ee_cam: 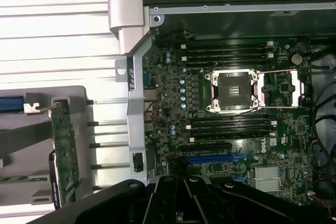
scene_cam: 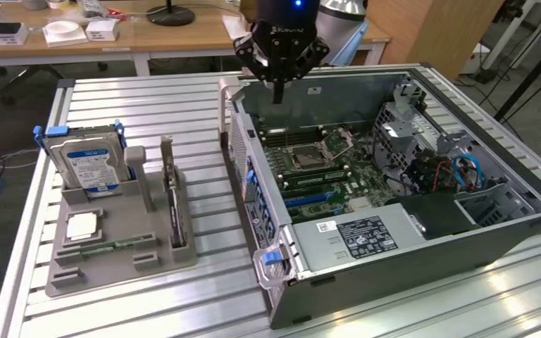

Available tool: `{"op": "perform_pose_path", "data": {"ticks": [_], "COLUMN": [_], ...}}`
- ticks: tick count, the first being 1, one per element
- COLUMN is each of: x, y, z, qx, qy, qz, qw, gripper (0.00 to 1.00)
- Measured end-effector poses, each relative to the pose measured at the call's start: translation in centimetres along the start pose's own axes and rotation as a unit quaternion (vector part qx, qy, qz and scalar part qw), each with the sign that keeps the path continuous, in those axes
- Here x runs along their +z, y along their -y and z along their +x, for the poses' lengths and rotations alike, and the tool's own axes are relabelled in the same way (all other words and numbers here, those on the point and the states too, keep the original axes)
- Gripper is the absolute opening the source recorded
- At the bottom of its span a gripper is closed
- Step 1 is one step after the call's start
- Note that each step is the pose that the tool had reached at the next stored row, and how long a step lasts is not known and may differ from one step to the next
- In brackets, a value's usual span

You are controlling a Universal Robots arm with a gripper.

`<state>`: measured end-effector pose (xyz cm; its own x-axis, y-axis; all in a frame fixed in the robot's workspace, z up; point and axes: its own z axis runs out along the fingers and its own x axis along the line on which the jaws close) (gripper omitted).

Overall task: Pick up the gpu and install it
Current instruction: 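Reach for the gpu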

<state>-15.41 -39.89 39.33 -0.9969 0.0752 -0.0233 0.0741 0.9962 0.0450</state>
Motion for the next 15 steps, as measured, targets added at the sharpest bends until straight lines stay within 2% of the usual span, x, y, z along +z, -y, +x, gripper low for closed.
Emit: {"op": "perform_pose_path", "data": {"ticks": [15], "x": [-0.07], "y": [0.18], "z": [2.5], "qx": [0.0], "qy": [0.0], "qz": [0.0], "qw": [1.0], "gripper": [0.11]}}
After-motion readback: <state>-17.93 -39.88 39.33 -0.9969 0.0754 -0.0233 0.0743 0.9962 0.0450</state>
